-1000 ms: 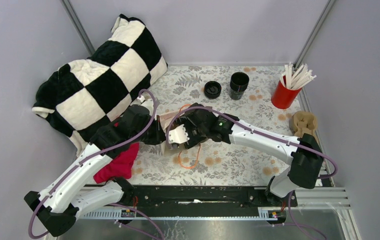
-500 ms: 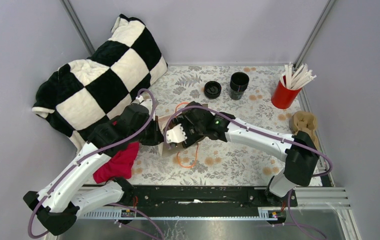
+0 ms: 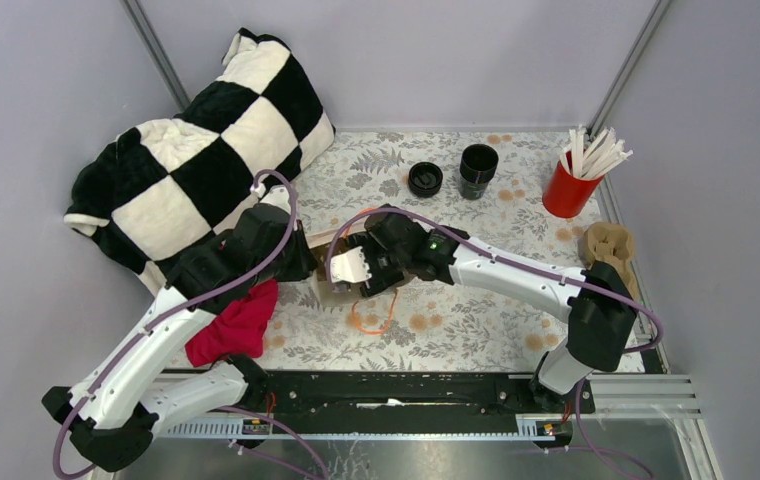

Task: Pack the takeout coffee

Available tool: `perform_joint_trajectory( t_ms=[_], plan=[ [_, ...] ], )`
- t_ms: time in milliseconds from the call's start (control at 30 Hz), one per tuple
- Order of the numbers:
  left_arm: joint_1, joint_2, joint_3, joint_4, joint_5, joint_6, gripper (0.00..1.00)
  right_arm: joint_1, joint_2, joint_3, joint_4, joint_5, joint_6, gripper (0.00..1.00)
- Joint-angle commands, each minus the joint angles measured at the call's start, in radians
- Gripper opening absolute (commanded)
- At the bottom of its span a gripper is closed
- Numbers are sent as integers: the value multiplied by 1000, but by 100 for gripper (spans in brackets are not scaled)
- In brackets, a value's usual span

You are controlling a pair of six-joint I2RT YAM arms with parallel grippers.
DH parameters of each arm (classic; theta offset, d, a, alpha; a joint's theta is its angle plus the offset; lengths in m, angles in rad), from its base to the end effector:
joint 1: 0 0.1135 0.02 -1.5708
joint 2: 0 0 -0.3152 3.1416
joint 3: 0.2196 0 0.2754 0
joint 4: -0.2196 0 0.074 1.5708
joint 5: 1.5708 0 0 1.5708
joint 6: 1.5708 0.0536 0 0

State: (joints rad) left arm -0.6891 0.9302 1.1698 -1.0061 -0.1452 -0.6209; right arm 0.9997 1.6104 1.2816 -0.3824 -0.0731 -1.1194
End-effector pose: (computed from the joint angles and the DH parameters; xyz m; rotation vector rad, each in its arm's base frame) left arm 0.1361 -0.1021 0.4002 0.0076 2.3782 -0.4788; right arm 0.2144 0.3410 0.3152 -2.0067 1.0820 0.0207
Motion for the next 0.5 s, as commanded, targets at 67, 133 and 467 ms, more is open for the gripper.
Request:
perform_joint_trajectory(
  t_ms=[67,133,467],
  plan=[
    [-3,26,63,26,-96,-32,27,-6,31,84,5,5,75,32],
    [-2,48,77,28,-103,-22,33,-6,32,87,5,-3,84,32],
    [-4,158,171,10,-216,14,33,-6,29,85,-2,22,83,32]
  ],
)
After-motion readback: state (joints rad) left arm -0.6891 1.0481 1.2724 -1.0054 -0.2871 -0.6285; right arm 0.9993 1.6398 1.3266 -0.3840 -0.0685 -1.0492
